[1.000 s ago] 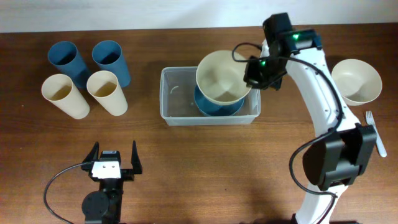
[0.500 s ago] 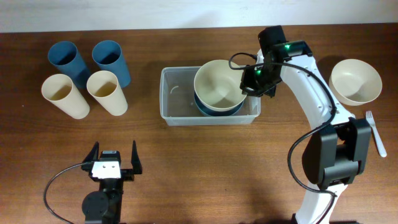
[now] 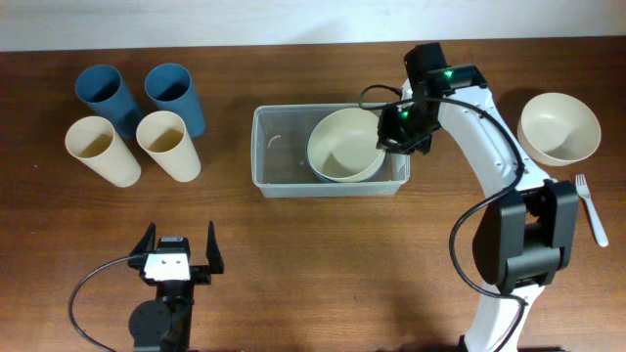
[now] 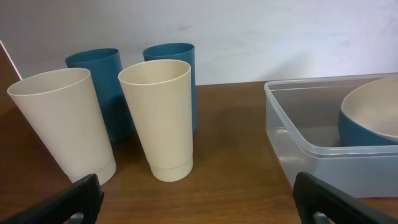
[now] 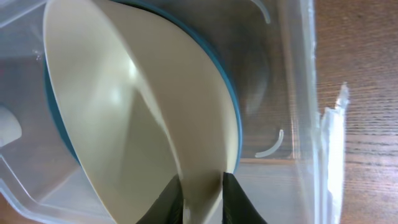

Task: Pack container
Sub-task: 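Lower the cream bowl into the blue bowl and release it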

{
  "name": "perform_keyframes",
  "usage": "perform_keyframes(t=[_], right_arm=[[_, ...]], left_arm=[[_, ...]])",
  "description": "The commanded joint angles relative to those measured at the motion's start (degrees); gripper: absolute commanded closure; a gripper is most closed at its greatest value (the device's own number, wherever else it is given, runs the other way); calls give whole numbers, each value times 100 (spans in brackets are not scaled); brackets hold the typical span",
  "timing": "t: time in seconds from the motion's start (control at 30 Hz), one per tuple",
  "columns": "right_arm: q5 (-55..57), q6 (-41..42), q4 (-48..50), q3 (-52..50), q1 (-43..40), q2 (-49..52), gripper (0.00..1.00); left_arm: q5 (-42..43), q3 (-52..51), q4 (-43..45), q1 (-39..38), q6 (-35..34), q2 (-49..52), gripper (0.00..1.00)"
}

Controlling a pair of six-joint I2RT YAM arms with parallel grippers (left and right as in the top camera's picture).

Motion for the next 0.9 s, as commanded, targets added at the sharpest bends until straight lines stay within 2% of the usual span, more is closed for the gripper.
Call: perform_keyframes(t=[0.0,0.13,0.87], right_arm=[[-162,-17,33,-39,28,46,83],[-151,-17,74,-42,26,46,96],[-101,-24,-4,70,26,50,95]], left_arm=[[63,-33,0,-13,70,-39,0],[63,-33,0,-13,70,-39,0],[63,-33,0,-11,70,-39,0]])
